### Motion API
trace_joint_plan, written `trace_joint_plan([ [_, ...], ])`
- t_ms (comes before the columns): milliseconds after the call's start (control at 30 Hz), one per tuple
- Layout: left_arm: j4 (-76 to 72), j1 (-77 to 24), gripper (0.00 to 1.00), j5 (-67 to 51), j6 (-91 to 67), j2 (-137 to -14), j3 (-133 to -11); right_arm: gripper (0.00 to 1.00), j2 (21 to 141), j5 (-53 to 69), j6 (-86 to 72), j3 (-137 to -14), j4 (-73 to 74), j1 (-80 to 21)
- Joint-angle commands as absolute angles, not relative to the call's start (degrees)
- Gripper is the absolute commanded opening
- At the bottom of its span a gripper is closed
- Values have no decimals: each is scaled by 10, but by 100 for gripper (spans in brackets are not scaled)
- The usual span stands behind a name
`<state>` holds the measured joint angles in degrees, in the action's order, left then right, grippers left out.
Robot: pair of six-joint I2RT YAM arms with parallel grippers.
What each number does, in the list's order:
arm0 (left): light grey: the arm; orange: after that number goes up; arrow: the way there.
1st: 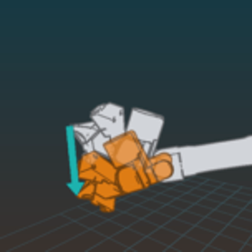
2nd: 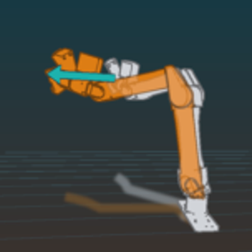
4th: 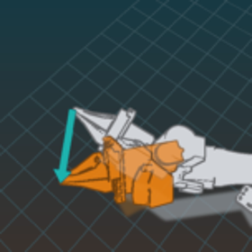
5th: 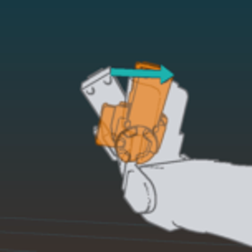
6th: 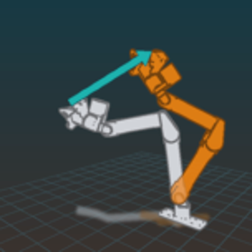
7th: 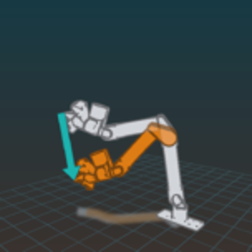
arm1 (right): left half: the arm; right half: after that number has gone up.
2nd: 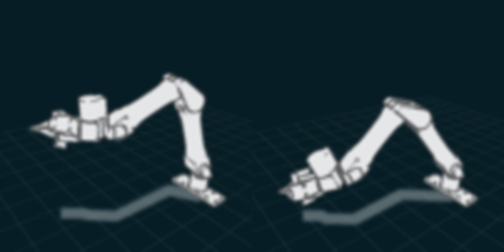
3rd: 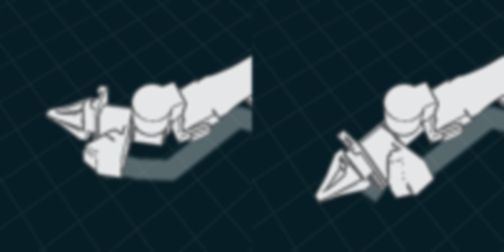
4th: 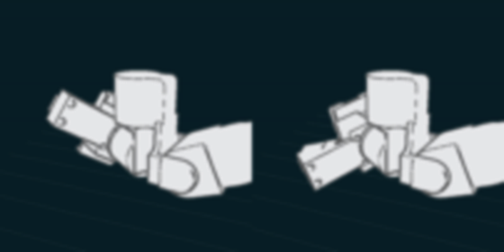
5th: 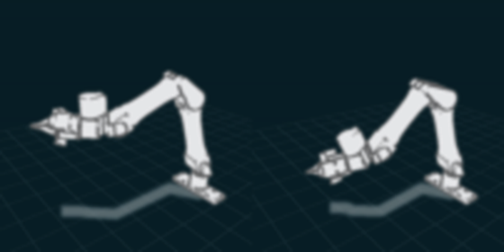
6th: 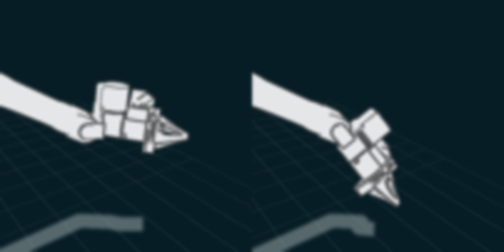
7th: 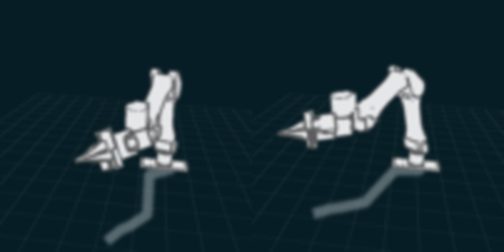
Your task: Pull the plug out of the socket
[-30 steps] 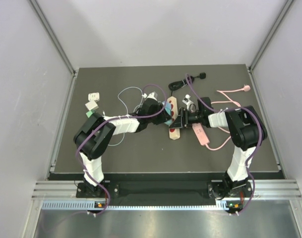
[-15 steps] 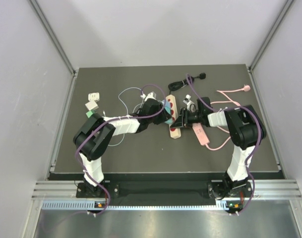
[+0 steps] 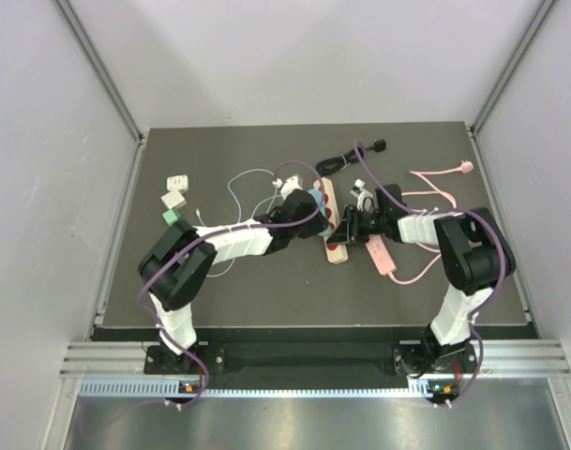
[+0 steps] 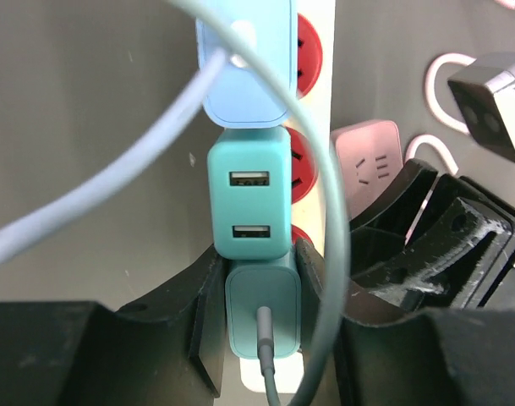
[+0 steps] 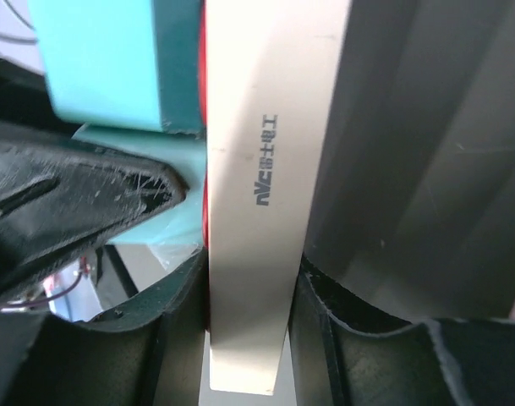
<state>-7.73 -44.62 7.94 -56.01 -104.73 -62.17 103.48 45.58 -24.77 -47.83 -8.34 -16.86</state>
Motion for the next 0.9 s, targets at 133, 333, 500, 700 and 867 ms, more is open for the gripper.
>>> trace_joint_plan([
  [133, -16, -497, 0, 97, -554, -1019, -744, 0, 992, 372, -195, -481, -109, -171],
  [333, -125, -479, 0, 10, -512, -965, -659, 0, 998, 416, -202, -479, -125, -149],
  [500, -154, -430, 0, -108, -516, -927, -614, 0, 997, 446, -214, -470, -148, -130],
  [700, -163, -404, 0, -170, -526, -914, -600, 0, 989, 446, -215, -468, -151, -124],
  [867, -97, -407, 0, -117, -562, -915, -619, 0, 983, 430, -209, -466, -146, -124],
])
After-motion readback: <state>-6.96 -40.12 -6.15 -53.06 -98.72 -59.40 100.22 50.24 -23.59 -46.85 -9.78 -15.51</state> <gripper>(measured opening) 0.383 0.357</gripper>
